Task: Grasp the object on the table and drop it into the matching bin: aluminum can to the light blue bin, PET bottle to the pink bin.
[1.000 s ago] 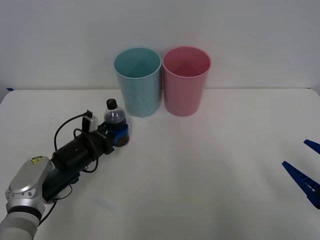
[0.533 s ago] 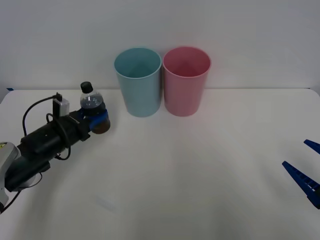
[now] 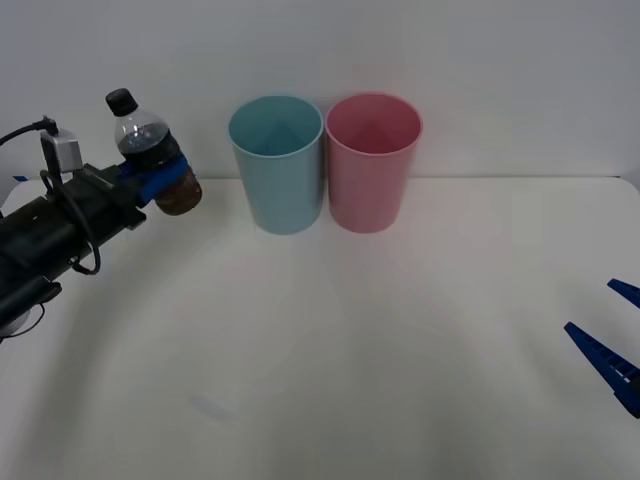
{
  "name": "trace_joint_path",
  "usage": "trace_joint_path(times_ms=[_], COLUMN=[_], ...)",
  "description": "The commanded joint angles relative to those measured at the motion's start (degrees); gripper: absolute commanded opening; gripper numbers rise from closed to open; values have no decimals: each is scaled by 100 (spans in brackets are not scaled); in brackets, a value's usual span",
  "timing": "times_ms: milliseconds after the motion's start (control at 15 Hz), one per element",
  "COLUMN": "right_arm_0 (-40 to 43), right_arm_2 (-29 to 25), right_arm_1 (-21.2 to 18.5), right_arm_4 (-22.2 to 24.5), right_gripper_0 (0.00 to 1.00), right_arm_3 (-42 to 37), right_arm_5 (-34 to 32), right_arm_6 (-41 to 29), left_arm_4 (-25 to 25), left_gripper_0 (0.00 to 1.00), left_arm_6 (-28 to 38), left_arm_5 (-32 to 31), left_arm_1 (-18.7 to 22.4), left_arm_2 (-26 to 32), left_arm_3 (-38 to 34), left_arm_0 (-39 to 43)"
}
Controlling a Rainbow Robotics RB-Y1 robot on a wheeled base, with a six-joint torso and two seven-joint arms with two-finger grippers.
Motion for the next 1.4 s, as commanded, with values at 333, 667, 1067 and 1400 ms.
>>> trace_joint_path(times_ms=[333, 667, 1067, 1400], right_arm_0=[0, 0, 0, 0], right_arm_2=[0, 0, 0, 0], right_arm_1=[0, 0, 0, 0], right_arm_4=[0, 0, 0, 0], right_gripper_0=[100, 100, 100, 100], right_arm_3=[0, 0, 0, 0], right_arm_5=[0, 0, 0, 0], right_arm_6=[0, 0, 0, 0], left_arm_4=[-87, -429, -1414, -2407], left_gripper_0=[0, 0, 1, 1], left_arm_6=[531, 1217, 1832, 1735], left_arm_5=[-210, -307, -395, -447], left_arm_1=[112, 112, -618, -1312], left_arm_2=[34, 34, -28, -98], left_arm_3=[-143, -143, 68, 1026], left_arm_0=[-700, -1333, -2045, -3073])
